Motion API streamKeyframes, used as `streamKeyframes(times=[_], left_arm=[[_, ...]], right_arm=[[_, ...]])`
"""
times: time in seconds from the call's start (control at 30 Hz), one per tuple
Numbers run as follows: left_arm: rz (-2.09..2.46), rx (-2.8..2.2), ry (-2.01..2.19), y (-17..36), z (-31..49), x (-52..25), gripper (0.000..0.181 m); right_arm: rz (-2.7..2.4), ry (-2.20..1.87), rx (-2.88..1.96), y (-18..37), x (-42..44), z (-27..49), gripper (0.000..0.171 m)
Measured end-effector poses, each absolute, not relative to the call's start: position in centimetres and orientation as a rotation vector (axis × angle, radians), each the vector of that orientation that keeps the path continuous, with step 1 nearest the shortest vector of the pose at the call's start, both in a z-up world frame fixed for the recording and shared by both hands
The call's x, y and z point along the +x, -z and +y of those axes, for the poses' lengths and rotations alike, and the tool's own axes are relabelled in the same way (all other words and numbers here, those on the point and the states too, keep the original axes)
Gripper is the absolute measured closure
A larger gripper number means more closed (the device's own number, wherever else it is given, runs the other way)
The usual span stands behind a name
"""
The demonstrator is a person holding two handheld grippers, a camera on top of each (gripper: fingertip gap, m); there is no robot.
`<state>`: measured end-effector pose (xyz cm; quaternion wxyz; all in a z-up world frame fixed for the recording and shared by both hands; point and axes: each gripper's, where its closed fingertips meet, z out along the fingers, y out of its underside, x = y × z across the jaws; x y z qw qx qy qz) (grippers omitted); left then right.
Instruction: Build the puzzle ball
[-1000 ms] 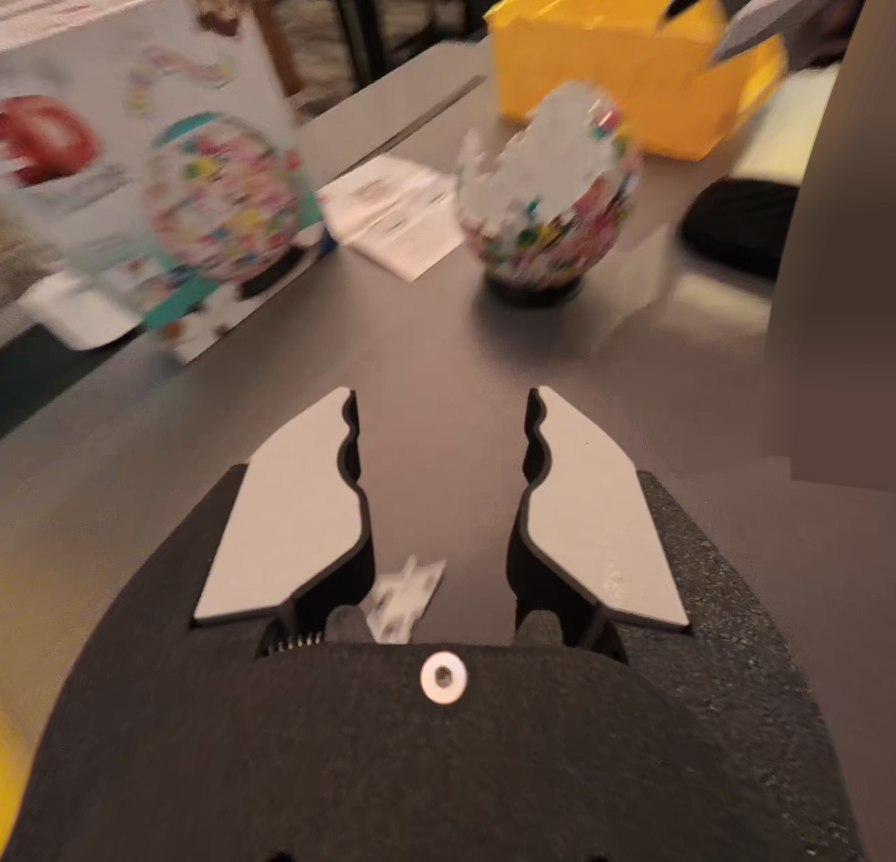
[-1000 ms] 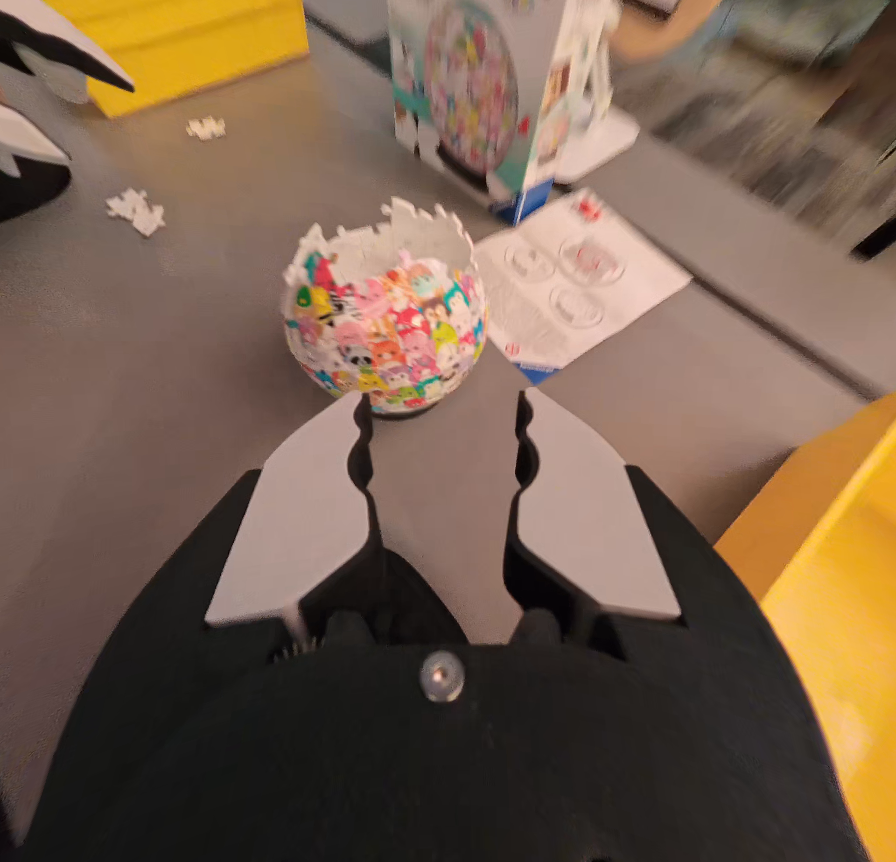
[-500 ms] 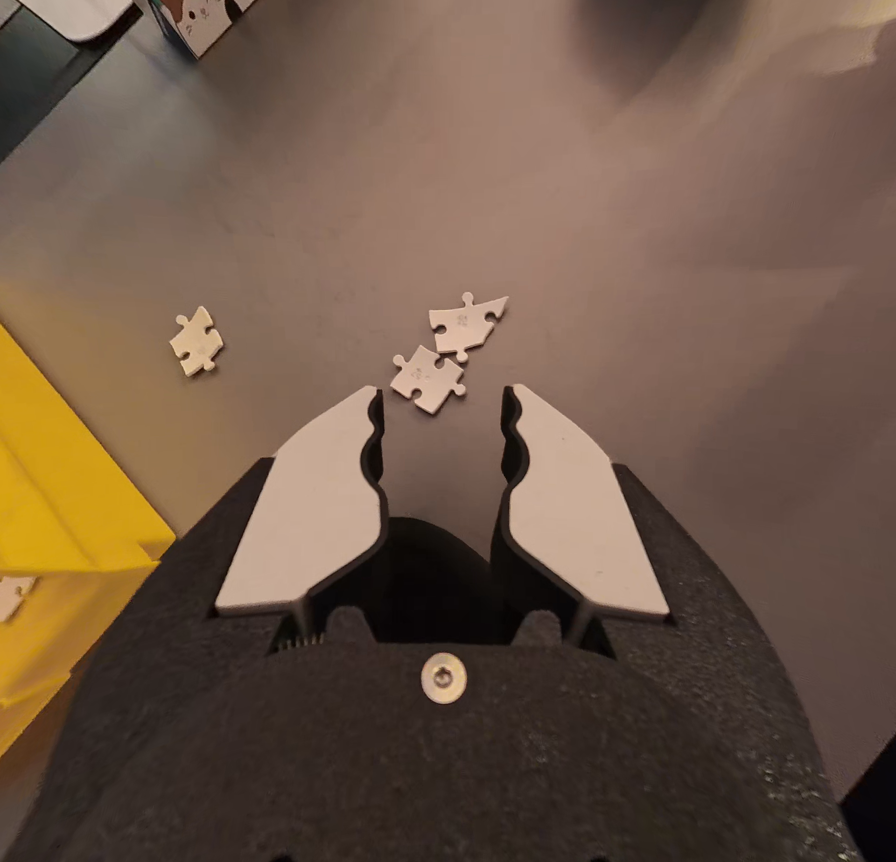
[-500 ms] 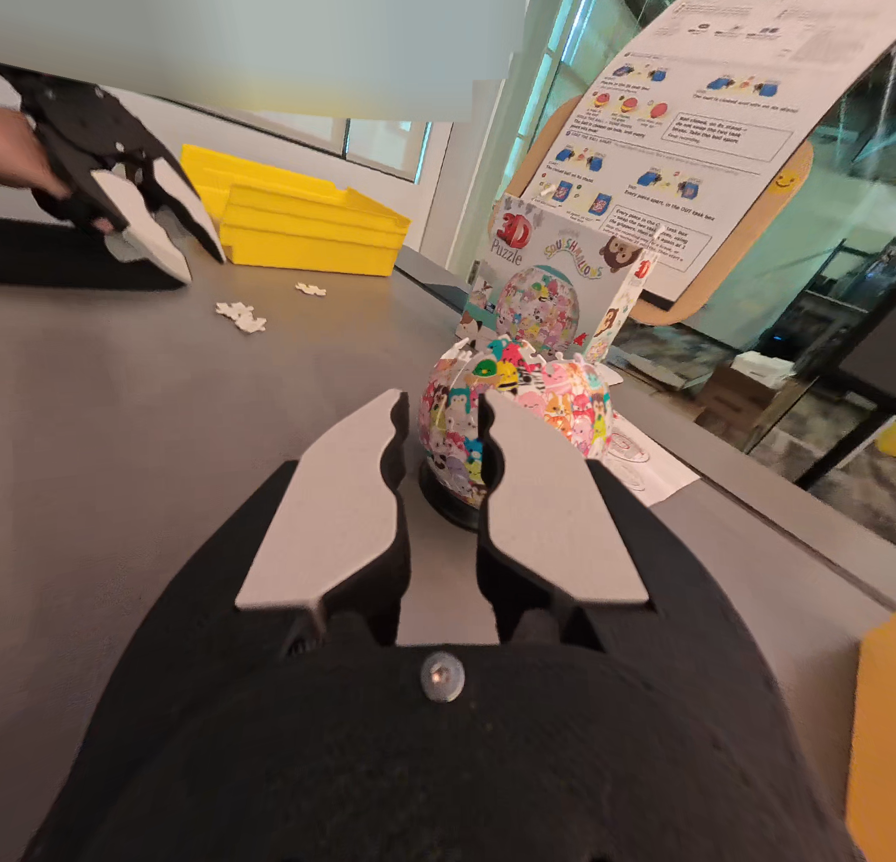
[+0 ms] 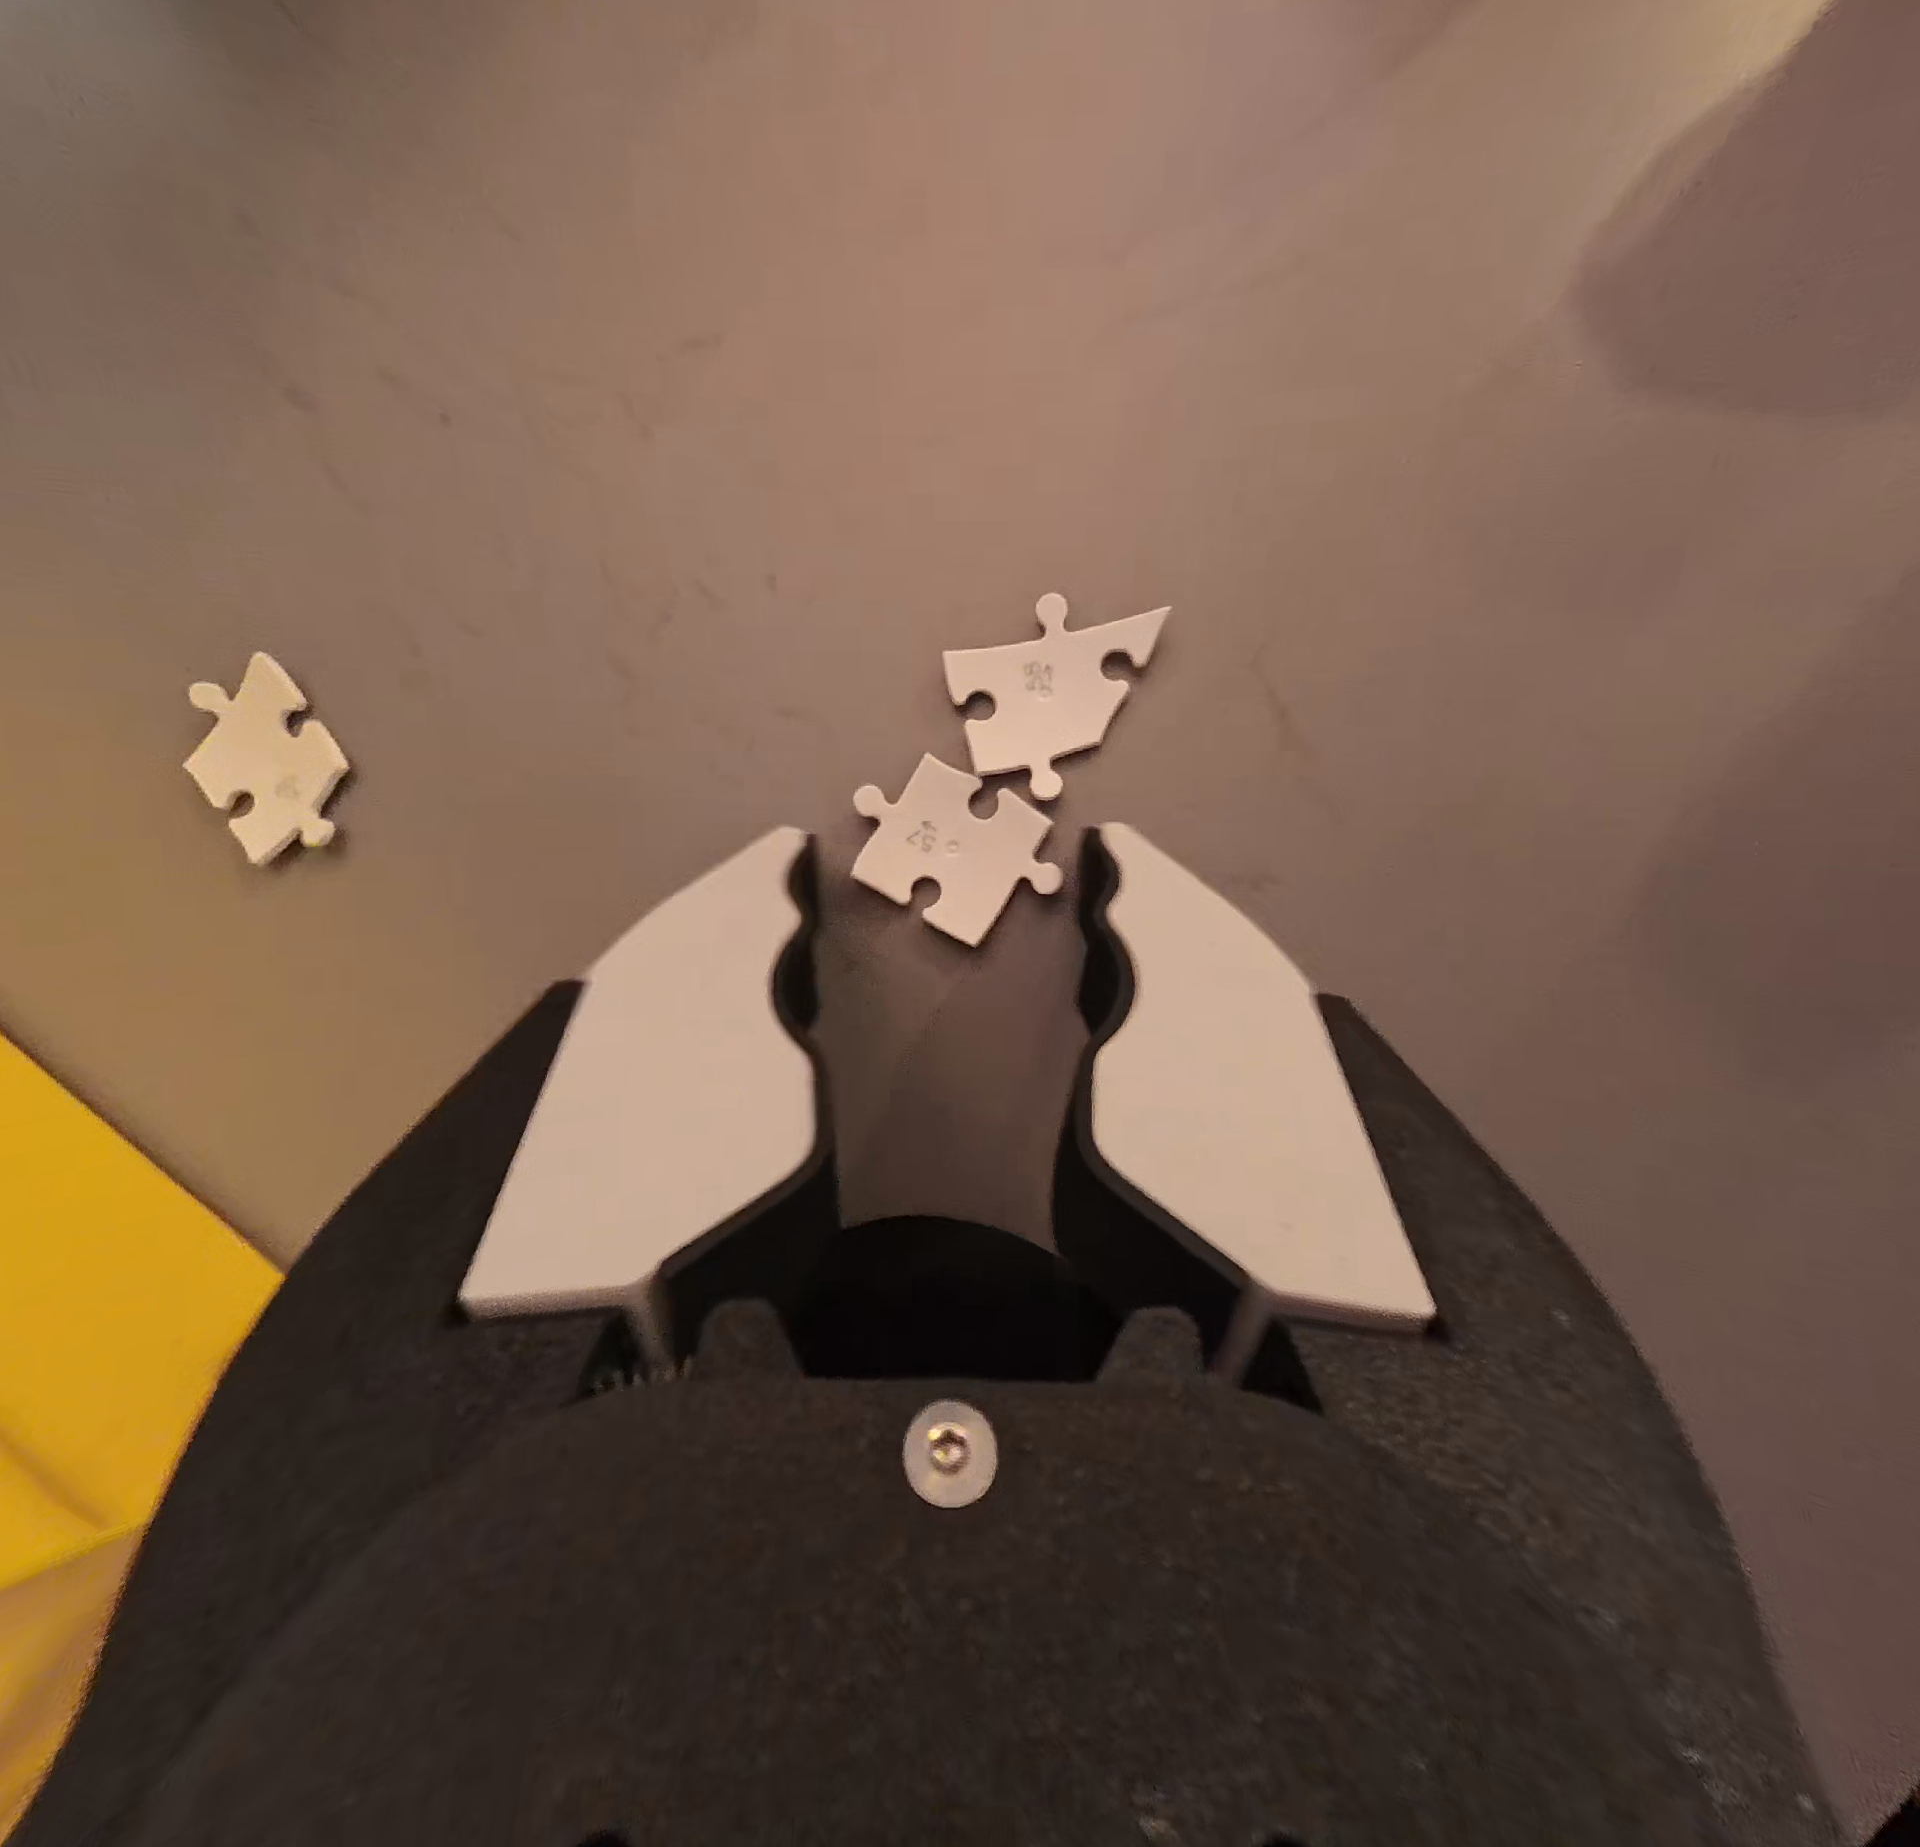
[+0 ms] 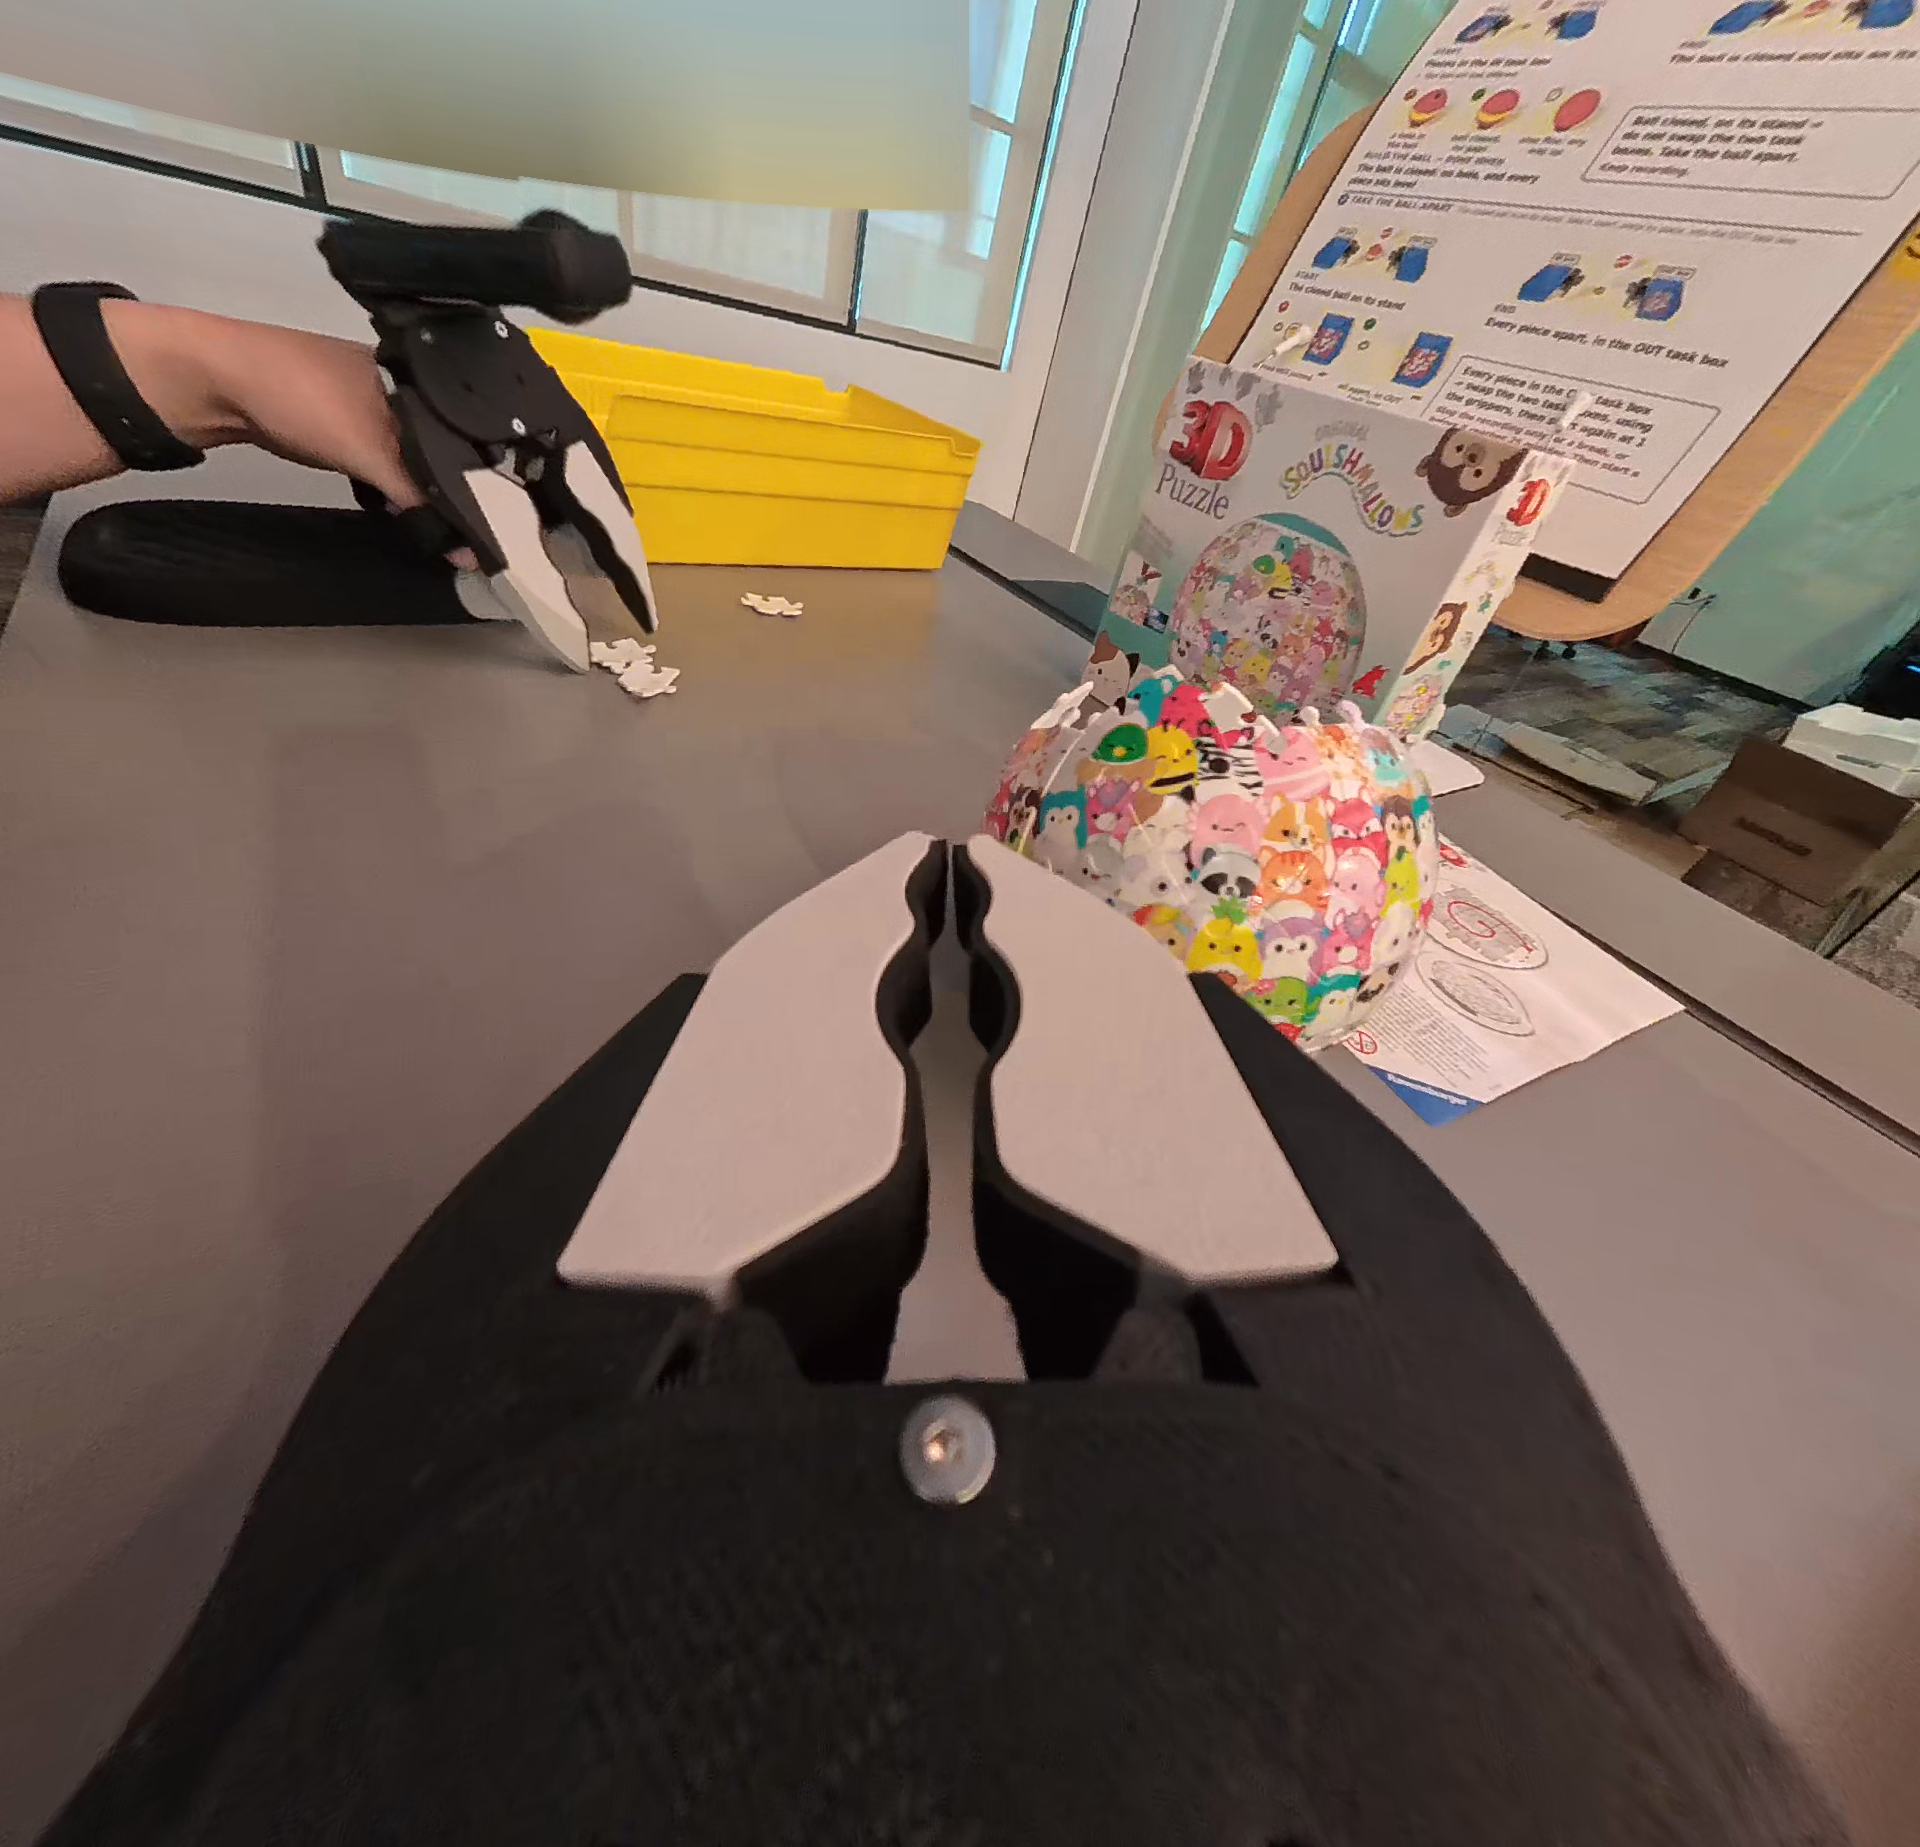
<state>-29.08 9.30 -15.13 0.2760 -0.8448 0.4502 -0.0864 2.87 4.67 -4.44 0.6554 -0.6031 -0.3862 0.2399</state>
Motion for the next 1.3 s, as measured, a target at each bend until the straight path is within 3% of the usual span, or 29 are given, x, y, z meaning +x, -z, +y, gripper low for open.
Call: streamKeyframes(times=[0.03, 0.23, 0.3, 0.47, 0.67, 0.77, 1.03, 1.1, 1.2, 1.3], left_arm=[[1.229, -2.27, 0.255, 15.2, 9.1, -28.9, 0.148], [1.211, -2.267, 0.261, 15.2, 8.9, -29.2, 0.149], [1.207, -2.238, 0.27, 14.8, 8.8, -29.1, 0.172], [1.165, -2.16, 0.318, 12.8, 8.7, -28.8, 0.181], [1.118, -2.149, 0.292, 11.9, 8.7, -30.1, 0.181], [1.088, -2.226, 0.276, 12.2, 8.3, -31.4, 0.147], [1.234, -2.382, 0.323, 15.2, 8.5, -30.2, 0.13], [1.253, -2.367, 0.319, 15.4, 9.1, -29.7, 0.132], [1.31, -2.362, 0.283, 15.4, 9.0, -29.6, 0.154], [1.317, -2.345, 0.247, 15.4, 9.0, -29.6, 0.154]], right_arm=[[-0.867, -0.55, -1.367, 4.4, 2.9, 4.7, 0.17], [-0.798, -0.593, -1.364, 3.9, 3.7, 4.9, 0.168], [-0.79, -0.589, -1.364, 3.8, 3.8, 4.9, 0.168], [-0.835, -0.544, -1.391, 4.4, 3.3, 4.9, 0.165], [-0.83, -0.534, -1.368, 4.1, 3.3, 4.4, 0.165], [-0.819, -0.546, -1.359, 4.0, 3.5, 4.4, 0.165], [-0.84, -0.545, -1.363, 4.3, 3.3, 4.3, 0.162], [-0.836, -0.544, -1.362, 4.3, 3.3, 4.3, 0.161], [-0.831, -0.547, -1.36, 4.2, 3.4, 4.3, 0.161], [-0.83, -0.55, -1.359, 4.2, 3.4, 4.3, 0.161]])
